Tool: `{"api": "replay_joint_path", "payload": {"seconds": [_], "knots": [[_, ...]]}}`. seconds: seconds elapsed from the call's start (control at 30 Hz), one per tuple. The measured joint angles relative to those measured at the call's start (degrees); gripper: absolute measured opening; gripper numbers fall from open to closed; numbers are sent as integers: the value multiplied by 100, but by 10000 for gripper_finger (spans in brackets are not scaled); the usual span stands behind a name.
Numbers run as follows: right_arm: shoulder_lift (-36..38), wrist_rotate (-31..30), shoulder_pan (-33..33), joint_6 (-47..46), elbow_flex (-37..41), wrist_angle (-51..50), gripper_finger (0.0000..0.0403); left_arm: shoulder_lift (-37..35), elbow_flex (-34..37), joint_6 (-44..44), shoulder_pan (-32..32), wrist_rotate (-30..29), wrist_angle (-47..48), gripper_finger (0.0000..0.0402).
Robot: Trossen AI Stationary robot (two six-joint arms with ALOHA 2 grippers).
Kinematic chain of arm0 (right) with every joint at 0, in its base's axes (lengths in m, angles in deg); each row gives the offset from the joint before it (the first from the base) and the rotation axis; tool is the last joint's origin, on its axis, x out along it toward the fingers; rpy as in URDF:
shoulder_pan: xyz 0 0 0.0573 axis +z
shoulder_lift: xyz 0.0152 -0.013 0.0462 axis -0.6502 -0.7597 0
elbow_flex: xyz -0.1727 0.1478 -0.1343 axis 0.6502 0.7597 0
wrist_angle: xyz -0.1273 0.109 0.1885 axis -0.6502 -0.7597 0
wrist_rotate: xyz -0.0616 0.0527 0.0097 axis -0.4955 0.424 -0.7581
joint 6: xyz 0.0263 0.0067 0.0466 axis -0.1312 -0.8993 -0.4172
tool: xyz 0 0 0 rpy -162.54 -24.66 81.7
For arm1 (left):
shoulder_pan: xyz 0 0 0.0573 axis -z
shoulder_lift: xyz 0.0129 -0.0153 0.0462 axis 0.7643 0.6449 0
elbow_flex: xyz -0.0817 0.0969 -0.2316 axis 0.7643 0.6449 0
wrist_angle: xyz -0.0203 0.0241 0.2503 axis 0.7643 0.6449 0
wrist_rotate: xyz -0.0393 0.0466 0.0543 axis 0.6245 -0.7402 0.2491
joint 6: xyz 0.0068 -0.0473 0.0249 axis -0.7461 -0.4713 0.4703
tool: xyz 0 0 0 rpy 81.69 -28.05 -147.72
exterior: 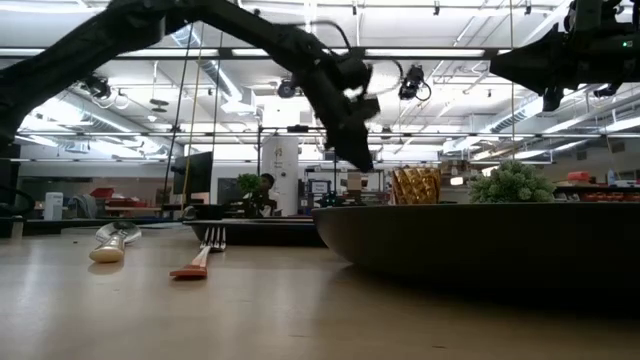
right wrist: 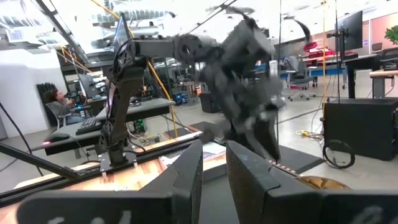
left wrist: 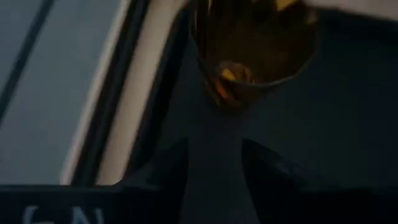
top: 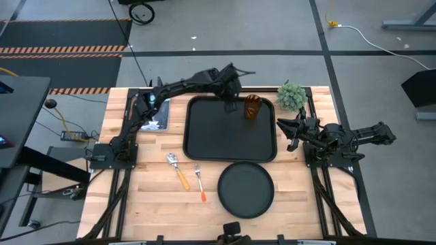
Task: Pick and place plate/cup/fork/spoon on tray
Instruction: Put the brown glass on the top right side of the black serving tray, then put the black plate on the black serving tray
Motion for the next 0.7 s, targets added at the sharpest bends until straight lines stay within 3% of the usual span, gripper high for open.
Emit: {"api": "replay_joint_path", "payload": {"seconds": [0.2,0.4,0.7], "knots": [[-1,1,0,0,0,3,78,425,9,-330,261,9,-425,142],[0,0,0,0,0,4,78,622,6,-429,561,-757,-939,141],[0,1,2,0,0,4,78,779,4,-434,698,-885,-1592,141]]}}
